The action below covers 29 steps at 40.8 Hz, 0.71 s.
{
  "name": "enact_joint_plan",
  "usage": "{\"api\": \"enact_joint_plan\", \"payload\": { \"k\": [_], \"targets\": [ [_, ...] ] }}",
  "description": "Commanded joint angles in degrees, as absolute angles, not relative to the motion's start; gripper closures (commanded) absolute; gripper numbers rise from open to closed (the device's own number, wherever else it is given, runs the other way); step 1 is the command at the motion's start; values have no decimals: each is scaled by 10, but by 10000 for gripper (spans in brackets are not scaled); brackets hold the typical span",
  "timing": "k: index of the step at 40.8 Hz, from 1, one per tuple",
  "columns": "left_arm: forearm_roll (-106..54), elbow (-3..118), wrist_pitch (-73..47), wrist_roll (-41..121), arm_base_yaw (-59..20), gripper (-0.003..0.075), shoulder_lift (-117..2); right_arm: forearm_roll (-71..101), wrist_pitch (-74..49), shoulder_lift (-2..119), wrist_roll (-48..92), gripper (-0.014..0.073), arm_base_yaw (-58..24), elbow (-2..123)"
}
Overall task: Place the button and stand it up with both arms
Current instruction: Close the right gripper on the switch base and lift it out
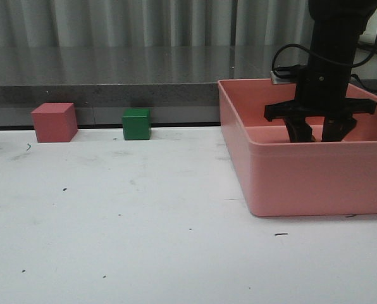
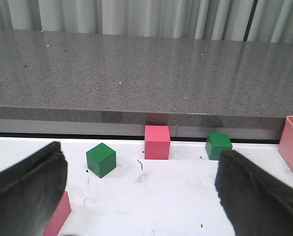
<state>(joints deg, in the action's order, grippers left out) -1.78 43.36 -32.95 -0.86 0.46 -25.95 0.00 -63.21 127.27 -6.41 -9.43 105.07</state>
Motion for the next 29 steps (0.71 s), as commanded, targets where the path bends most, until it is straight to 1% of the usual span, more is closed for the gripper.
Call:
{"api": "enact_joint_plan", "payload": {
  "k": [1, 3, 11, 18, 23, 29],
  "targets": [
    [-19, 453, -280, -9, 0, 122, -267, -4, -645, 1233, -65, 388, -93, 1083],
    [-19, 453, -280, -9, 0, 122, -267, -4, -656, 1233, -65, 410, -93, 1094],
    [-19, 453, -280, -9, 0, 122, -267, -4, -681, 1218, -65, 407, -93, 1120],
    [-19, 453, -280, -9, 0, 122, -267, 0, -678, 1170, -65, 407, -100, 1120],
    [-19, 453, -280, -9, 0, 122, -267, 0, -672, 1126, -65, 407, -124, 1120],
    [-19, 453, -280, -9, 0, 122, -267, 0, -656, 1073, -64, 407, -177, 1120]
  ]
}}
